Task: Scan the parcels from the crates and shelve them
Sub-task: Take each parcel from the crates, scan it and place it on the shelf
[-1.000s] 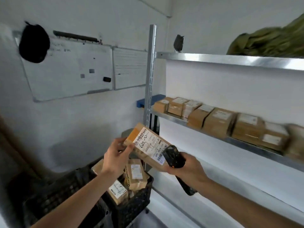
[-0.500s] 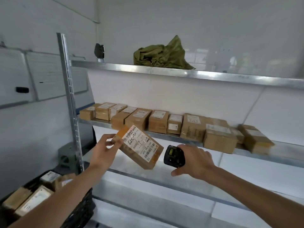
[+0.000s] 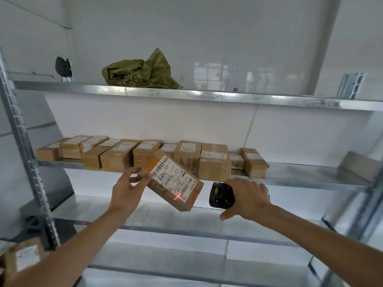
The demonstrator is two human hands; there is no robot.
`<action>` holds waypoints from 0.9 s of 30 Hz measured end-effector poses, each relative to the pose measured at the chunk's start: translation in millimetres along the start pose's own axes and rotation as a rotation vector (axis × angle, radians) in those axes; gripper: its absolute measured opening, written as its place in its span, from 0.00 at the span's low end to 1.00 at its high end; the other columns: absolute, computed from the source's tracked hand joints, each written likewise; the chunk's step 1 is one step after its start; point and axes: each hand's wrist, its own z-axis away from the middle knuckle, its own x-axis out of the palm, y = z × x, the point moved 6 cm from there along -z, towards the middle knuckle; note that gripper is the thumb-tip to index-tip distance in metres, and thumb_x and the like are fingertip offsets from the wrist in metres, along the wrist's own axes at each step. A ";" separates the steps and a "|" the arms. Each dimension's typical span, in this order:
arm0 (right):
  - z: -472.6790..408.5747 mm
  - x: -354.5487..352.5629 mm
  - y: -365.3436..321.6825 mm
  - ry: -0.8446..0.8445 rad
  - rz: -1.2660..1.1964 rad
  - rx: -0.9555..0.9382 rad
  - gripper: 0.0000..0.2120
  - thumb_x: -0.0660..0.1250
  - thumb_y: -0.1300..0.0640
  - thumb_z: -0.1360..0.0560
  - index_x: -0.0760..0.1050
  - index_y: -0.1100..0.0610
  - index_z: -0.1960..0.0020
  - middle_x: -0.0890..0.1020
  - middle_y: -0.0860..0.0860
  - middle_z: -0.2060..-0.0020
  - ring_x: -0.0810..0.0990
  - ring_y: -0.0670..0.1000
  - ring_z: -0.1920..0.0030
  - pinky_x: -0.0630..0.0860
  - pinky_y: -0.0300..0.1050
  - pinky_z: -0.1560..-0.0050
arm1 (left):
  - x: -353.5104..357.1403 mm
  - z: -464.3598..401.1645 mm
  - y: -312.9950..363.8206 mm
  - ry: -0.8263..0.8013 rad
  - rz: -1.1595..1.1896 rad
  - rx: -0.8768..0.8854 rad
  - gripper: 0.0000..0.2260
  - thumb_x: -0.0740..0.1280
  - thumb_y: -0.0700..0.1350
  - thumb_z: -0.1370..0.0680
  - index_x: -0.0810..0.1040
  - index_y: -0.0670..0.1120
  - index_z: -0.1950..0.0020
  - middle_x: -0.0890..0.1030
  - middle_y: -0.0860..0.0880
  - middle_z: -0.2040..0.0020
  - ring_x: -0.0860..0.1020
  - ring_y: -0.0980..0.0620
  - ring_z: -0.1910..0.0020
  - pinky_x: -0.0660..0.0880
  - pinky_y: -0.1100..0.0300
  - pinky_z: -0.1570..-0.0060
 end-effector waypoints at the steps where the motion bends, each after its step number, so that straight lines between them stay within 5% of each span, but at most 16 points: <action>1: 2.3 -2.5 6.5 0.001 0.001 0.003 0.34 0.81 0.32 0.41 0.74 0.42 0.41 0.80 0.41 0.49 0.80 0.51 0.45 0.68 0.49 0.48 | 7.7 2.7 3.6 -0.008 0.009 0.004 0.11 0.74 0.57 0.25 0.78 0.56 0.47 0.84 0.50 0.48 0.83 0.45 0.47 0.79 0.44 0.40; 14: 16.6 -13.4 77.1 0.021 0.022 0.031 0.33 0.81 0.32 0.41 0.73 0.43 0.43 0.76 0.40 0.53 0.80 0.51 0.46 0.68 0.48 0.49 | 75.6 19.3 37.4 -0.058 0.027 0.075 0.08 0.72 0.57 0.24 0.77 0.61 0.47 0.84 0.52 0.46 0.83 0.46 0.46 0.79 0.43 0.40; 19: 20.7 -15.8 105.3 0.006 0.004 0.058 0.37 0.81 0.30 0.43 0.72 0.44 0.42 0.80 0.41 0.49 0.80 0.51 0.46 0.74 0.49 0.48 | 100.9 28.3 49.1 -0.073 0.054 0.074 0.09 0.72 0.55 0.23 0.78 0.56 0.45 0.83 0.50 0.46 0.83 0.45 0.46 0.81 0.44 0.42; 27: 36.1 -6.0 145.2 -0.083 -0.358 0.094 0.33 0.78 0.26 0.44 0.72 0.42 0.48 0.81 0.40 0.54 0.80 0.44 0.52 0.80 0.47 0.48 | 165.3 50.2 64.0 -0.124 0.128 0.024 0.08 0.72 0.55 0.23 0.76 0.59 0.48 0.84 0.49 0.48 0.83 0.45 0.47 0.81 0.45 0.42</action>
